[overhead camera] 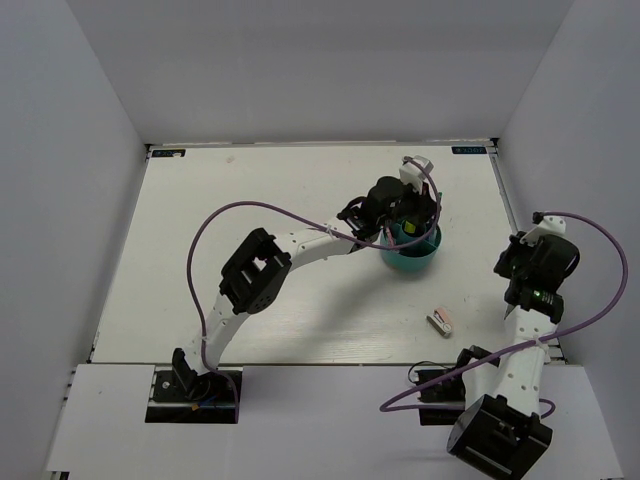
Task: Sort the stationery into containers
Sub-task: Place the pen in the storage box, then pick up the stapler from the center of the board.
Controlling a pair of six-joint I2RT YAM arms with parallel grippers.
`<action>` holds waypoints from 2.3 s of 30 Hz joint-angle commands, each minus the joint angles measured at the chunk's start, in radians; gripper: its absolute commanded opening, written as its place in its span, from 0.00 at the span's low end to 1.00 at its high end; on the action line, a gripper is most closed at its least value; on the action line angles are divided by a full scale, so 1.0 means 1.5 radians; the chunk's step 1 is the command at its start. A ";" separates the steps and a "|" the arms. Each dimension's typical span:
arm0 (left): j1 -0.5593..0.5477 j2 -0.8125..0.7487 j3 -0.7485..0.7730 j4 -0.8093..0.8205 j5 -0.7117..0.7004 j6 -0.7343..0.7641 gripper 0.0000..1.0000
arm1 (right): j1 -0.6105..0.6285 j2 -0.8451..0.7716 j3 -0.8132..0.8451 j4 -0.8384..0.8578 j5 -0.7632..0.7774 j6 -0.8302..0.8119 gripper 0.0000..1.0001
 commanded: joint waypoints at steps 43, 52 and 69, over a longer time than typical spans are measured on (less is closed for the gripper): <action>0.042 -0.699 -0.491 -0.419 -0.224 0.060 0.89 | 0.095 0.297 0.178 -0.581 -0.377 -0.688 0.42; 0.121 -0.991 -0.760 -0.613 -0.222 0.024 0.92 | 0.203 0.317 0.102 -0.388 -0.129 -0.499 0.43; 0.136 -1.056 -0.797 -0.684 -0.224 0.034 0.93 | 0.290 0.344 0.056 -0.327 -0.063 -0.403 0.49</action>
